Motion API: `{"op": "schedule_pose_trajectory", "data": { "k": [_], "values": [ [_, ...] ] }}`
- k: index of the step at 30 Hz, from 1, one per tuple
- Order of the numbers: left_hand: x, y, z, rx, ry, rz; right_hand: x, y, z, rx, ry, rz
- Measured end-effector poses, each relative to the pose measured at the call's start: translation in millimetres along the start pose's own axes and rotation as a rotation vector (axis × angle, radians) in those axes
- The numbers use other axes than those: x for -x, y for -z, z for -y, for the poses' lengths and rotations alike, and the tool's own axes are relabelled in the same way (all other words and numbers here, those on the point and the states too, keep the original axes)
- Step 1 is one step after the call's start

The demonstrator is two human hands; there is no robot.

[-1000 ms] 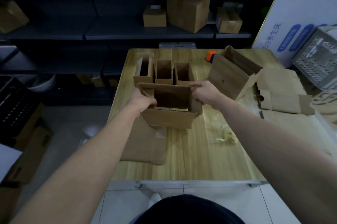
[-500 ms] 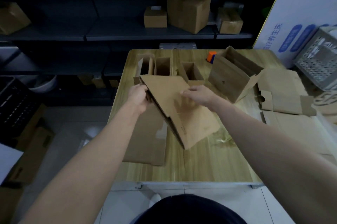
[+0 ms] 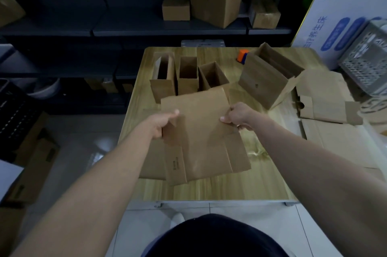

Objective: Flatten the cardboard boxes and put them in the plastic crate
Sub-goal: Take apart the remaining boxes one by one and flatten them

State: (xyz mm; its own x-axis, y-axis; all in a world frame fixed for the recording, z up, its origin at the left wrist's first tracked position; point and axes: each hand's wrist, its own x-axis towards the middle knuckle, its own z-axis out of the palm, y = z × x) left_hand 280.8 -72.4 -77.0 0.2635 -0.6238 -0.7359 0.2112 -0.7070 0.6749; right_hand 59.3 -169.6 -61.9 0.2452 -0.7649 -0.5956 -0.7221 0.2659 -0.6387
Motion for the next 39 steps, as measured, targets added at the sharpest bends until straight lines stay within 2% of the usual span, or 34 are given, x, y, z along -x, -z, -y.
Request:
{"op": "schedule_pose_trajectory", "data": {
  "k": [2,8,13,19,22,26,32,39],
  "values": [
    [-5.5,-5.1,11.8,-0.096,0.022,0.029,2.0,-3.0,-1.7,0.060,-0.013,-0.004],
    [-22.9,-6.3,39.6,-0.261,0.001,-0.059,6.9,-32.3,-19.1,0.213,-0.159,0.075],
    [-32.2,10.1,53.0,-0.270,0.094,0.074,-0.6,-51.2,-29.7,0.206,-0.230,0.085],
    [-58.1,41.4,55.1,-0.391,-0.034,-0.169,-18.5,-78.1,-12.2,0.176,-0.107,-0.003],
    [-70.5,61.6,51.8,-0.474,-0.098,-0.280,-26.3,-96.5,0.6,0.139,-0.096,0.054],
    [-85.3,83.2,52.6,-0.519,-0.088,-0.375,-41.3,-122.5,12.2,0.113,-0.061,0.102],
    [-100.7,104.6,61.6,-0.552,-0.079,-0.367,-58.1,-142.7,25.7,0.318,-0.017,0.106],
    [-105.1,102.2,57.1,-0.822,-0.042,-0.358,-70.3,-150.5,29.7,0.739,0.043,0.091]
  ]
}}
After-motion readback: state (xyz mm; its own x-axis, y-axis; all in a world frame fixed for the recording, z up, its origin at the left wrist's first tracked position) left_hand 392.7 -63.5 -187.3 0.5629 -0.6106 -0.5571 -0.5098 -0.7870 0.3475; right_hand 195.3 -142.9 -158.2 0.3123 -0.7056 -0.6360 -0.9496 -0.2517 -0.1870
